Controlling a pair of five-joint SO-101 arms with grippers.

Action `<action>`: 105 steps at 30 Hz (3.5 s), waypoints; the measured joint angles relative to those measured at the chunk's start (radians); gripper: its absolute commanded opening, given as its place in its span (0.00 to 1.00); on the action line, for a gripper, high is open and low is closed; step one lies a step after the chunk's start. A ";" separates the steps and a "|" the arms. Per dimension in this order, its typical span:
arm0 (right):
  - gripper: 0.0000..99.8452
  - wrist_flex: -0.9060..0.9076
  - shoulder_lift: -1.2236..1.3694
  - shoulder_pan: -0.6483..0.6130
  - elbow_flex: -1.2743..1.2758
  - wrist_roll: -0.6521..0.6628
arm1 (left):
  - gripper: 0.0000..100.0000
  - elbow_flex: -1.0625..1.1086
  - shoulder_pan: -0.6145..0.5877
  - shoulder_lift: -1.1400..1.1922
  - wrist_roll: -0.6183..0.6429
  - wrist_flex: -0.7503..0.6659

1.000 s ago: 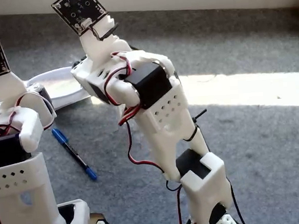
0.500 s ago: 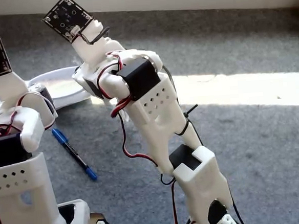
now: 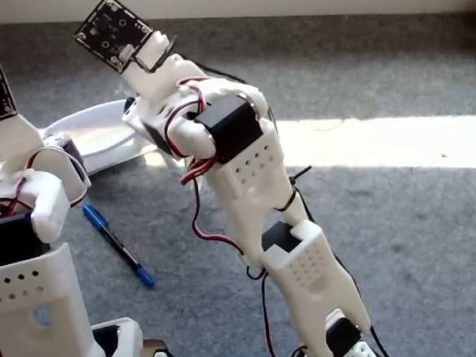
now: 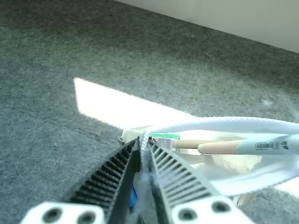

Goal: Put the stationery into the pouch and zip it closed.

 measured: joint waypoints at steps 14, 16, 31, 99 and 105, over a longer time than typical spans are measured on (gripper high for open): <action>0.00 0.012 -0.012 -0.031 -0.008 -0.222 | 0.02 0.000 0.000 0.000 0.000 0.000; 0.00 0.012 -0.025 -0.040 -0.008 -0.269 | 0.02 0.000 0.000 0.000 0.000 0.000; 0.00 -0.089 -0.049 -0.046 -0.008 -0.621 | 0.02 0.000 0.000 0.000 0.000 0.000; 0.08 0.017 -0.358 -0.152 0.830 -0.474 | 0.02 -0.015 -0.664 -0.180 0.100 0.002; 0.15 -0.164 -0.358 -0.244 1.056 -0.477 | 0.02 -0.014 -0.664 -0.180 0.100 -0.002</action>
